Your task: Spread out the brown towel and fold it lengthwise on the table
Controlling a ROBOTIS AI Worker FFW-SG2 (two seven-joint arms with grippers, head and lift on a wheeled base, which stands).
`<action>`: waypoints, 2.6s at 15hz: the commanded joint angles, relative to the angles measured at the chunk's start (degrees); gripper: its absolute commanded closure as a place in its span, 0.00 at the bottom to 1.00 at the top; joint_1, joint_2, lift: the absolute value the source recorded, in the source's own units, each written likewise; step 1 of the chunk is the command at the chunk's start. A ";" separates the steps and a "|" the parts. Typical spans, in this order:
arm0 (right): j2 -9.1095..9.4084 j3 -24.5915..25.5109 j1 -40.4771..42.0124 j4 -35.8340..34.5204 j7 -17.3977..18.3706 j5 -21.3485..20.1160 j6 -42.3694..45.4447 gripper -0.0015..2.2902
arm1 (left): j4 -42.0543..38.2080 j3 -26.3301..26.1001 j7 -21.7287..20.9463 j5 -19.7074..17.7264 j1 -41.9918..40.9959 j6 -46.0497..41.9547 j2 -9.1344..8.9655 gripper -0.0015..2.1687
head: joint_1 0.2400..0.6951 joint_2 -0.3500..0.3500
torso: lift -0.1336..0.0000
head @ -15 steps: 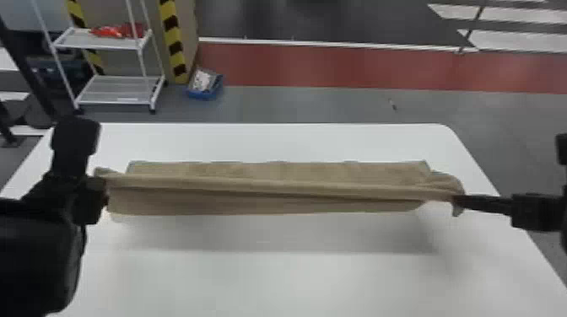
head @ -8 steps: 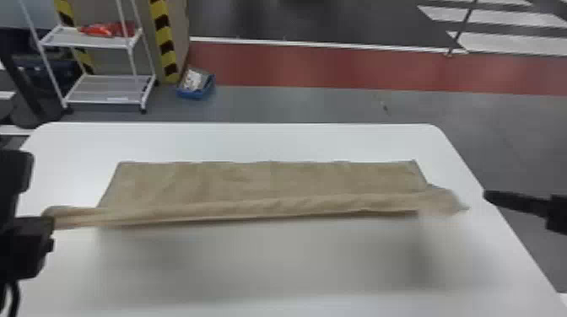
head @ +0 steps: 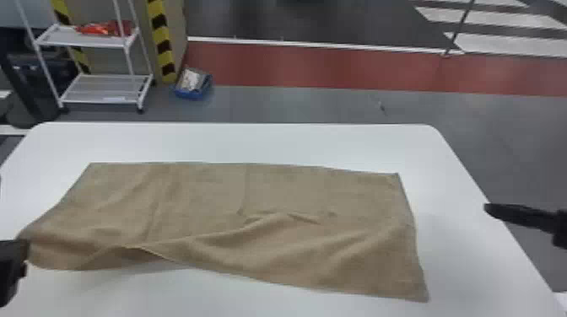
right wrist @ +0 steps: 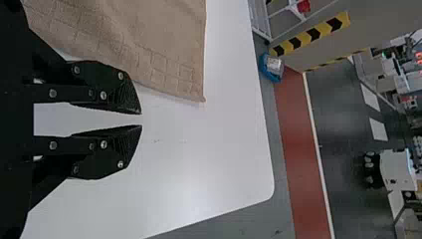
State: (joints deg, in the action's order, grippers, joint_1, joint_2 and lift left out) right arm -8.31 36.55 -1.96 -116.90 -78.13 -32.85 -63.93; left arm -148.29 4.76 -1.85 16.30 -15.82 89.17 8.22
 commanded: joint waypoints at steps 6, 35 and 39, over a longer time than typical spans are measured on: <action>4.45 -2.36 14.79 -4.13 -0.19 4.55 45.86 0.14 | 1.68 -1.24 0.00 0.49 1.05 0.09 -0.13 0.66 | 1.00 0.46 | 0.07; 1.81 -5.97 22.61 6.86 -0.19 -8.98 85.24 0.26 | 8.19 -3.17 0.09 3.83 6.15 0.26 -0.40 0.66 | 1.00 0.64 | 0.07; 1.37 -6.41 22.08 7.21 -0.19 -8.98 82.60 0.26 | 8.19 -3.17 0.18 4.01 6.15 0.79 -0.40 0.66 | 1.00 0.62 | 0.07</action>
State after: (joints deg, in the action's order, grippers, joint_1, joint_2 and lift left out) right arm -6.81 30.34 20.30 -109.80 -78.13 -41.93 19.61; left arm -140.12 1.49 -1.67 20.28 -9.67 89.95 7.82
